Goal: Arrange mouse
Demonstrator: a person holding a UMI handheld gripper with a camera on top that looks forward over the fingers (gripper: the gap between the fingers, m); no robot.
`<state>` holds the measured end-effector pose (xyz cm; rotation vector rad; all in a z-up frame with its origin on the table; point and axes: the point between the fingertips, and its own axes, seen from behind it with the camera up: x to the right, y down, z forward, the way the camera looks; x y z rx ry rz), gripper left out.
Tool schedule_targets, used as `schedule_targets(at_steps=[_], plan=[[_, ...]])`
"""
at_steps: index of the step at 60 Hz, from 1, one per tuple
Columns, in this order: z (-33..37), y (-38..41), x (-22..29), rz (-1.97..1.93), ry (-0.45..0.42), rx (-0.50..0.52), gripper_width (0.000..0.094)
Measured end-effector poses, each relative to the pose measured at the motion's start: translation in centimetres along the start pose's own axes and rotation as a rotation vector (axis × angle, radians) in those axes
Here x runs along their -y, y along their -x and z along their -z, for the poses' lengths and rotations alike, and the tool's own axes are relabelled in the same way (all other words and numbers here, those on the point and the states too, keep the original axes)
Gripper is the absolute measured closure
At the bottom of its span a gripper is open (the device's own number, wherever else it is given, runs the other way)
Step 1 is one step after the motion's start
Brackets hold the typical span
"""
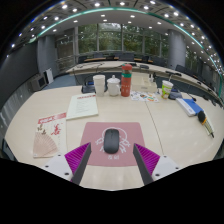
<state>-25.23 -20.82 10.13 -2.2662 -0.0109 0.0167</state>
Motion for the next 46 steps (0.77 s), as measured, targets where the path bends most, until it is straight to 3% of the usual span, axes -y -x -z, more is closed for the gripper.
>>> schedule_targets(at_steps=[20,27,46], plan=[[10.5,2.2,-1.6,-0.009,0.034,-0.042,0.0077],[11.7,2.8,-0.7,0.042,-0.002,-0.064,0.008],[12.7,3.5,-0.9,0.004,0.011,-0.063,0.0078]])
